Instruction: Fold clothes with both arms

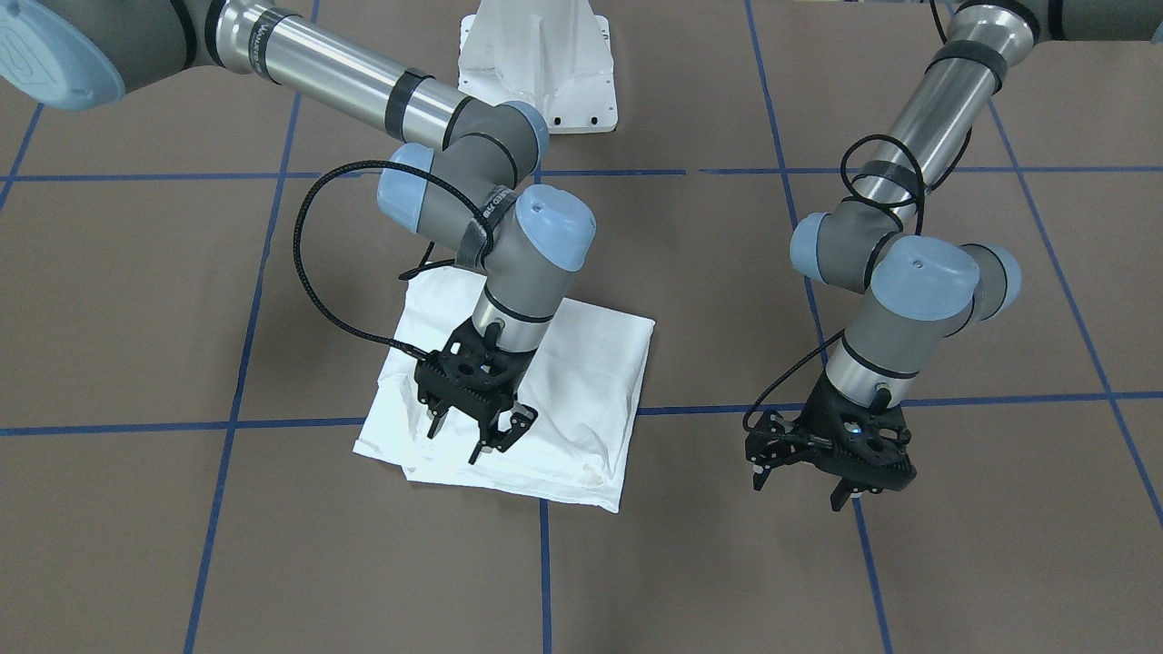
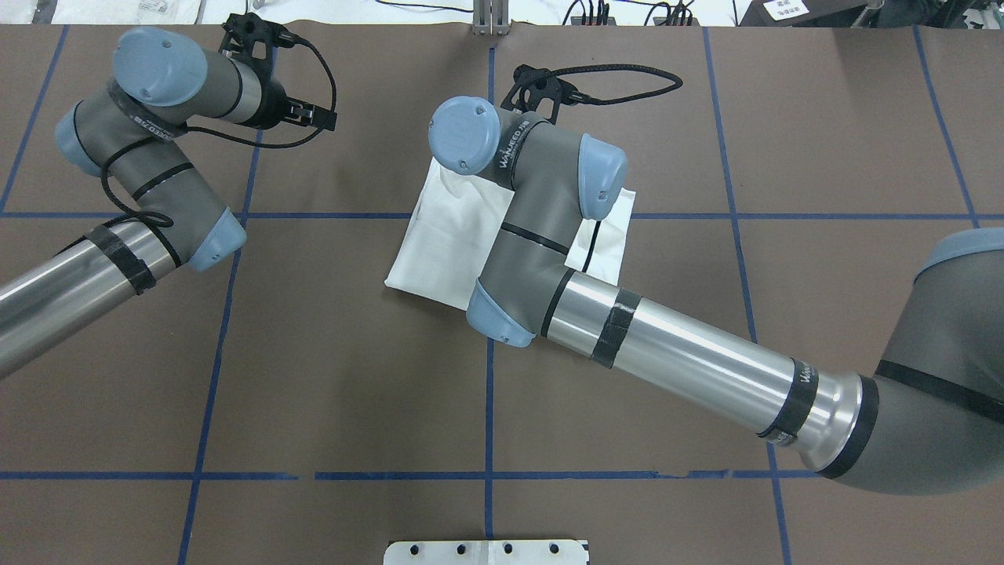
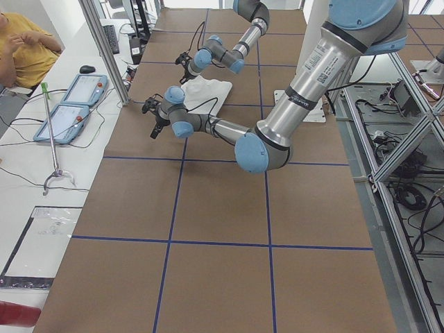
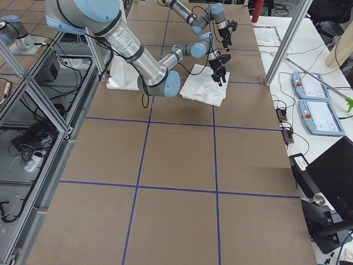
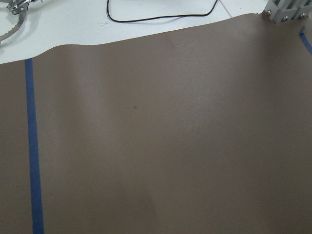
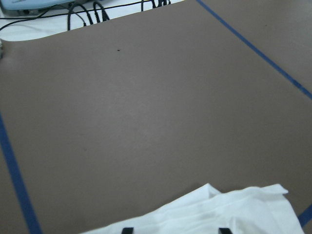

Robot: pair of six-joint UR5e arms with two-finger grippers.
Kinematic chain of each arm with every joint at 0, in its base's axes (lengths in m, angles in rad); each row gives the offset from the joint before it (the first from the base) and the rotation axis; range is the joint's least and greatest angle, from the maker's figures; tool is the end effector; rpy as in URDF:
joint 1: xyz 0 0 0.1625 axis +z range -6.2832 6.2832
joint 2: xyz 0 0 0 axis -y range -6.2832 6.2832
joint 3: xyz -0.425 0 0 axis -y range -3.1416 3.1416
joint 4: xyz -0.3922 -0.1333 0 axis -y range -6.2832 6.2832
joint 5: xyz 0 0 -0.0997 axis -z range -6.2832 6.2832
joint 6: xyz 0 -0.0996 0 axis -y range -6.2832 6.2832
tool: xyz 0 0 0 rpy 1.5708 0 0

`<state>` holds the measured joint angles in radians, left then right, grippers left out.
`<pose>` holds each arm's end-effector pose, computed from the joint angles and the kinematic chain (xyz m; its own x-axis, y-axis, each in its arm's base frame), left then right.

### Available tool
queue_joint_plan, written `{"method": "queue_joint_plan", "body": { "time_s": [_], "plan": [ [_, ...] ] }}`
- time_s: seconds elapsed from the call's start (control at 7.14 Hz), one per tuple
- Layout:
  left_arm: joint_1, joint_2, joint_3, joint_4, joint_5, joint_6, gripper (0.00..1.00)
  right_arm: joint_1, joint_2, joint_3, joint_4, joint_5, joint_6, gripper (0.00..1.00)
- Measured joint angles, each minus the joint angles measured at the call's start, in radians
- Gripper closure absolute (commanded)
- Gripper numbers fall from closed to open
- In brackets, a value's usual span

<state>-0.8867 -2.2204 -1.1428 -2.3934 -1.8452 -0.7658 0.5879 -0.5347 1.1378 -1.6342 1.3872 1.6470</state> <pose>0.4059 -0.6660 0.3767 0.6512 0.2994 -0.6974 0.1855 0.8282 0.5288 -0.6021 -0.5834 0.1894 0.6643 0.5327 0.5243 -0.6759 0.7276 0.1170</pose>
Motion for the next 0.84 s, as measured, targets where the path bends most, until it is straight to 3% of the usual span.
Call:
{"method": "queue_joint_plan", "body": {
  "time_s": [0.42,0.84],
  "plan": [
    [0.0,0.004,-0.002,-0.001,-0.002,0.003,0.0,-0.072,-0.003,0.061,0.004,0.035,0.008,0.0],
    [0.0,0.007,-0.014,0.0,-0.002,-0.007,0.0,-0.101,-0.061,0.058,0.013,-0.017,0.016,0.0]
  ]
}}
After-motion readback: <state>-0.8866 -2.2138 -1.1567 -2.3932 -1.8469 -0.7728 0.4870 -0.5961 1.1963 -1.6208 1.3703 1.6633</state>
